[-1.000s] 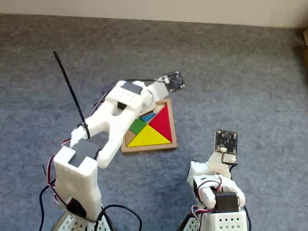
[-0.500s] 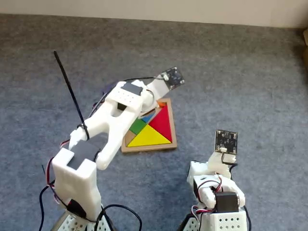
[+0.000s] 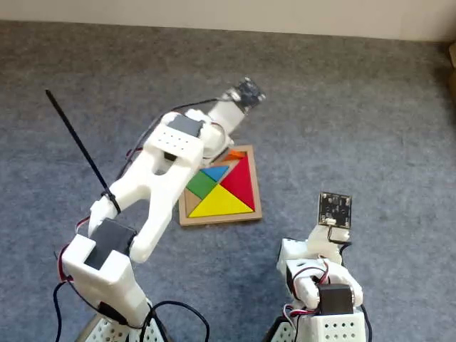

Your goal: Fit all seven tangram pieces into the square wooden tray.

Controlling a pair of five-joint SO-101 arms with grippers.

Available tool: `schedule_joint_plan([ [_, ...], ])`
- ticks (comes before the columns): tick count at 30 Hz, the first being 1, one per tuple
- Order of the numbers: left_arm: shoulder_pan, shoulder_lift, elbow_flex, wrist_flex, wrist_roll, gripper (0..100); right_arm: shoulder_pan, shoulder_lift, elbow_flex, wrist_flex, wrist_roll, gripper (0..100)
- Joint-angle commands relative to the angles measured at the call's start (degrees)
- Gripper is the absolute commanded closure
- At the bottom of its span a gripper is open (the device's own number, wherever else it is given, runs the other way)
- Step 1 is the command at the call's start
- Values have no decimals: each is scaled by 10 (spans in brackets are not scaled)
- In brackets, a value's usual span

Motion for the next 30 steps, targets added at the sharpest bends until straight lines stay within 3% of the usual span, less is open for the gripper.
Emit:
schedule_joint_plan([
  [1, -27, -25, -10, -40, 25, 870, 6, -11, 69, 6, -4, 993],
  [10, -12, 38, 3, -77, 26, 870, 6, -11, 69, 6, -4, 993],
  [14, 12, 38, 4, -41, -19, 870, 5, -11, 69, 6, -4, 993],
  [18, 21, 36, 2, -18, -18, 871, 5, -11, 69, 6, -4, 993],
  [30, 20, -65, 82, -19, -19, 871, 5, -11, 69, 6, -4, 993],
])
